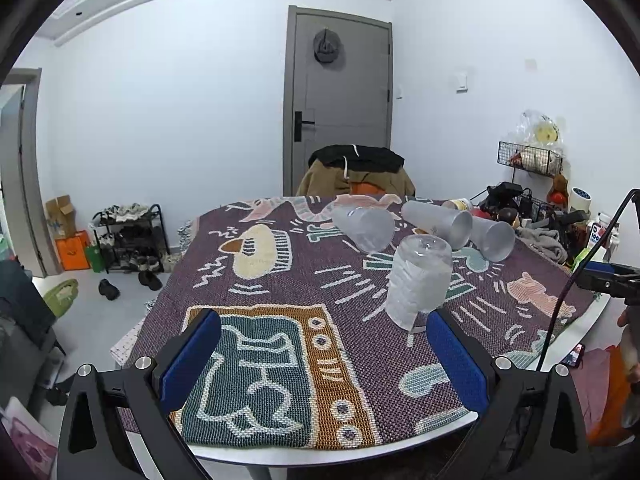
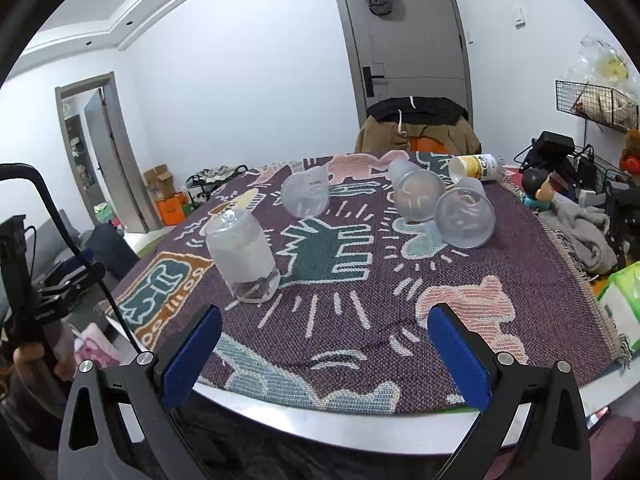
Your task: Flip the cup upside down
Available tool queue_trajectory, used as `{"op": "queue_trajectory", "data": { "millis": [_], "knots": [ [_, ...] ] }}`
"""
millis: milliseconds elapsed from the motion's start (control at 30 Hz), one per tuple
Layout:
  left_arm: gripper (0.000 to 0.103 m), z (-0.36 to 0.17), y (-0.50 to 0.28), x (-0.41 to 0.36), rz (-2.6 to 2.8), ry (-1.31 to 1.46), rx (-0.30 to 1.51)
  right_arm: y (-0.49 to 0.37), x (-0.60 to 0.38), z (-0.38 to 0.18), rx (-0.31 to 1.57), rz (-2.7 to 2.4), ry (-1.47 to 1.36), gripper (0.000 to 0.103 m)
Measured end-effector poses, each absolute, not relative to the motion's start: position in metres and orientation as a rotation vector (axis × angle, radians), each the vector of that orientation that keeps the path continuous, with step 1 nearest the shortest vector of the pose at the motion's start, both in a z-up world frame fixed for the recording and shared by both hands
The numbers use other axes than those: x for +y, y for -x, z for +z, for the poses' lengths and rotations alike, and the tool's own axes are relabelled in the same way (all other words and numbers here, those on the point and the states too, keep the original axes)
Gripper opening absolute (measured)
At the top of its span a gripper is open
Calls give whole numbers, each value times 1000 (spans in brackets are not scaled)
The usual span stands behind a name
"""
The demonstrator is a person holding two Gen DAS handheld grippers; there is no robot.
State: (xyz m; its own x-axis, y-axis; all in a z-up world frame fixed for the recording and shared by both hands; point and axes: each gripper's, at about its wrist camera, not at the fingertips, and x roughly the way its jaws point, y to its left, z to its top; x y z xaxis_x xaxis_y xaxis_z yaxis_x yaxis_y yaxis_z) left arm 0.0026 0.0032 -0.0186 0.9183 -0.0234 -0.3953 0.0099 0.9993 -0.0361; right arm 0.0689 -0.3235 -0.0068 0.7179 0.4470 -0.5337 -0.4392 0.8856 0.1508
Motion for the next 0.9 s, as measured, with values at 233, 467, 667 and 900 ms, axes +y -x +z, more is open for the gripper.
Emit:
{"op": "queue_trajectory", "data": {
  "millis": [233, 467, 667, 900],
  "knots": [
    [103, -23, -1, 7, -22, 85, 411, -70, -321, -9, 592, 491, -20, 103],
    [103, -20, 1, 8, -21, 94, 397, -69, -319, -8, 578, 490, -23, 103],
    [103, -17, 3, 7, -20, 84, 386, -69, -321, -7, 570, 485, -28, 103],
    [103, -18, 3, 7, -20, 86, 390, -69, -322, -7, 571, 488, -31, 103]
  ]
}}
